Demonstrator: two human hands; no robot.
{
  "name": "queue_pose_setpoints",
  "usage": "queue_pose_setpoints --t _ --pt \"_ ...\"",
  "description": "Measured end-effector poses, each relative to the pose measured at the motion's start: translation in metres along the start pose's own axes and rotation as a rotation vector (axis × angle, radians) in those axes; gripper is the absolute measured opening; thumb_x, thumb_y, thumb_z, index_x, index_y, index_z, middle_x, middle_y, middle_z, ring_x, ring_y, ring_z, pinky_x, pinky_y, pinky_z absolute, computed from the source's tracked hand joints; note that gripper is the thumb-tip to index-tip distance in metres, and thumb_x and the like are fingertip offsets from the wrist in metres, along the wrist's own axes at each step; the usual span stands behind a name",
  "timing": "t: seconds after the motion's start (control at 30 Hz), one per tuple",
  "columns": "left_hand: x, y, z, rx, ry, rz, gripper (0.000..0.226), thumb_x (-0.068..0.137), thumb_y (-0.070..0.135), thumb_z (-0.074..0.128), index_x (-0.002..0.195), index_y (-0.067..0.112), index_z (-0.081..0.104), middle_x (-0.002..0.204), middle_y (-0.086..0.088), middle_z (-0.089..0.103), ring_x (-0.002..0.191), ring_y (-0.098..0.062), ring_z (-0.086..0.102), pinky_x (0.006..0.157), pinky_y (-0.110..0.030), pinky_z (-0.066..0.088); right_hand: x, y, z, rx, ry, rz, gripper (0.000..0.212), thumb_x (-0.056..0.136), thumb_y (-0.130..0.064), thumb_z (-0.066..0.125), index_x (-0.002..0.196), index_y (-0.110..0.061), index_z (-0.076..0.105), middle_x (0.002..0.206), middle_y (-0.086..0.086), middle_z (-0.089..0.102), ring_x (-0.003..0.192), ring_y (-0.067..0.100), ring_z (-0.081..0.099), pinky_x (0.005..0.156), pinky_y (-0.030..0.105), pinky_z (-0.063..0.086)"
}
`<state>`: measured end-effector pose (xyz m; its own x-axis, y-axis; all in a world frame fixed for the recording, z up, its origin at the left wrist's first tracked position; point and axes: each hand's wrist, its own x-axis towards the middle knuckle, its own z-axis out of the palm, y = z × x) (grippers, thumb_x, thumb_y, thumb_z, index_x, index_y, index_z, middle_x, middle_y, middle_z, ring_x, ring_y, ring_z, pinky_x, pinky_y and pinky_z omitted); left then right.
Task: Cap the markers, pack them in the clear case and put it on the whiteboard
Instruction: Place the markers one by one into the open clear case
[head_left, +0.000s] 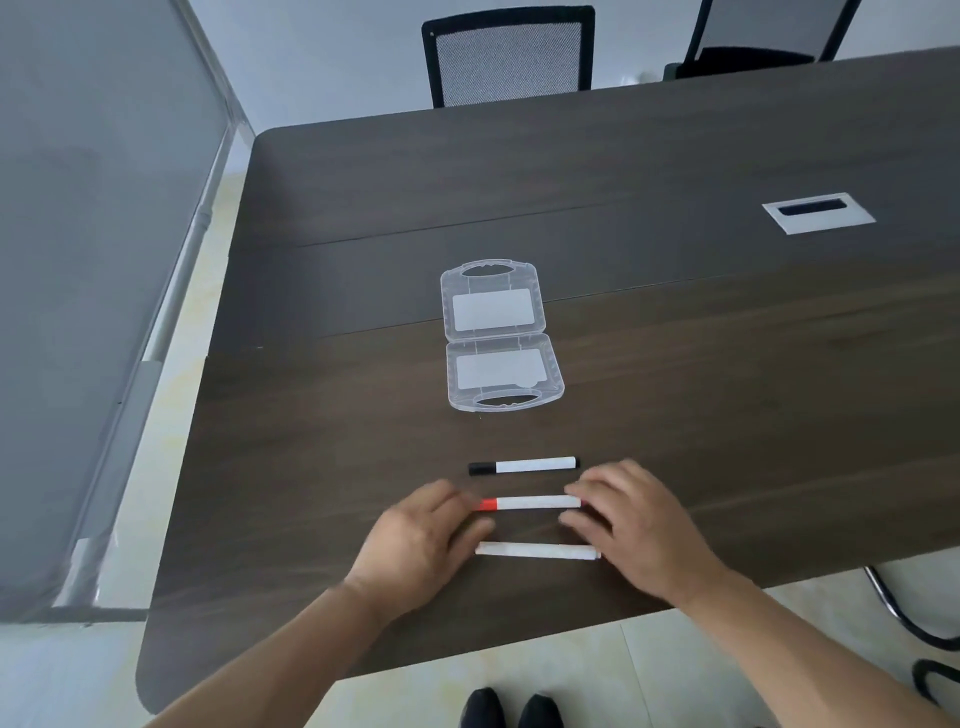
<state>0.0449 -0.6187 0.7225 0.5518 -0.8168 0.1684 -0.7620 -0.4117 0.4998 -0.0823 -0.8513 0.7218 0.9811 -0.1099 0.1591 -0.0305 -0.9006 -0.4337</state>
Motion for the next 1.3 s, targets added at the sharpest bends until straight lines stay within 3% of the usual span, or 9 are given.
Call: queue_pose_setpoints --t 0.1,0.2,0.33,0.53,0.63,0.73,0.83,1.07,1.3 --pt "0.022 -0.011 -0.008 -0.011 0.038 -0.140 0.033 0.091 0.043 0.048 0.103 0.019 0.067 0.096 0.002 0.062 0.082 -0.014 0.062 0.075 -0.024 0.051 0.025 0.014 -0.010 -0.034 -0.010 0.058 0.023 0.087 -0.031 0.063 0.107 -0.020 0.067 0.105 -0.006 0.063 0.097 0.014 0.053 0.084 0.031 0.048" --pt "0.044 -0.020 -0.006 0.021 -0.082 -0.202 0.030 0.092 0.037 0.055 0.115 0.021 0.063 0.110 0.003 0.060 0.096 -0.015 0.060 0.085 -0.028 0.049 0.045 0.024 -0.010 -0.030 -0.136 0.048 0.030 0.090 -0.032 0.060 0.118 -0.023 0.061 0.115 -0.009 0.059 0.106 0.012 0.049 0.090 0.026 0.043" --pt "0.058 -0.026 0.002 0.046 -0.235 -0.186 0.028 0.092 0.035 0.055 0.117 0.024 0.060 0.112 0.004 0.057 0.102 -0.015 0.055 0.089 -0.028 0.045 0.061 0.028 -0.003 -0.016 -0.288 0.018 0.034 0.091 -0.035 0.056 0.125 -0.028 0.056 0.121 -0.015 0.054 0.108 0.009 0.045 0.091 0.023 0.039" --pt "0.065 -0.027 0.006 0.119 -0.275 -0.108 0.024 0.094 0.032 0.050 0.112 0.023 0.063 0.107 0.000 0.055 0.097 -0.016 0.055 0.085 -0.028 0.046 0.071 0.029 0.001 -0.052 -0.290 -0.109 0.024 0.092 -0.028 0.056 0.115 -0.025 0.062 0.108 -0.010 0.060 0.096 0.011 0.048 0.085 0.027 0.043" --pt "0.064 -0.027 0.008 0.171 -0.263 -0.081 0.028 0.095 0.035 0.044 0.109 0.021 0.064 0.104 0.000 0.057 0.093 -0.018 0.057 0.082 -0.031 0.049 0.070 0.028 0.000 -0.084 -0.277 -0.221 0.022 0.092 -0.026 0.055 0.112 -0.021 0.063 0.104 -0.006 0.062 0.092 0.014 0.051 0.081 0.027 0.045" --pt "0.060 -0.024 0.005 0.203 -0.213 -0.029 0.040 0.087 0.041 0.034 0.097 0.020 0.067 0.091 0.001 0.061 0.080 -0.019 0.061 0.067 -0.031 0.054 0.069 0.028 -0.004 -0.121 -0.237 -0.300 0.018 0.089 -0.023 0.058 0.105 -0.019 0.065 0.099 -0.004 0.065 0.086 0.014 0.054 0.076 0.030 0.051" --pt "0.058 -0.019 -0.005 0.227 -0.116 0.015 0.027 0.083 0.035 0.044 0.086 0.020 0.067 0.080 0.004 0.062 0.067 -0.015 0.060 0.051 -0.026 0.052 0.072 0.026 -0.013 -0.118 -0.209 -0.334 0.017 0.090 -0.024 0.057 0.105 -0.021 0.064 0.101 -0.005 0.065 0.088 0.011 0.055 0.078 0.027 0.051" --pt "0.084 -0.022 -0.042 0.262 0.063 0.162 0.017 0.085 0.020 0.053 0.098 0.013 0.063 0.089 -0.003 0.067 0.073 -0.020 0.062 0.058 -0.030 0.053 0.106 0.029 -0.039 -0.188 -0.012 -0.412 0.018 0.090 -0.023 0.058 0.103 -0.015 0.069 0.099 0.001 0.071 0.086 0.017 0.063 0.078 0.030 0.053" --pt "0.144 -0.054 -0.053 0.278 0.093 0.078 0.019 0.086 0.024 0.051 0.091 0.012 0.065 0.091 -0.004 0.069 0.074 -0.026 0.063 0.053 -0.035 0.055 0.171 0.053 -0.039 -0.263 0.080 -0.403 0.011 0.091 -0.020 0.055 0.093 -0.016 0.064 0.088 -0.001 0.068 0.077 0.024 0.057 0.064 0.036 0.046"
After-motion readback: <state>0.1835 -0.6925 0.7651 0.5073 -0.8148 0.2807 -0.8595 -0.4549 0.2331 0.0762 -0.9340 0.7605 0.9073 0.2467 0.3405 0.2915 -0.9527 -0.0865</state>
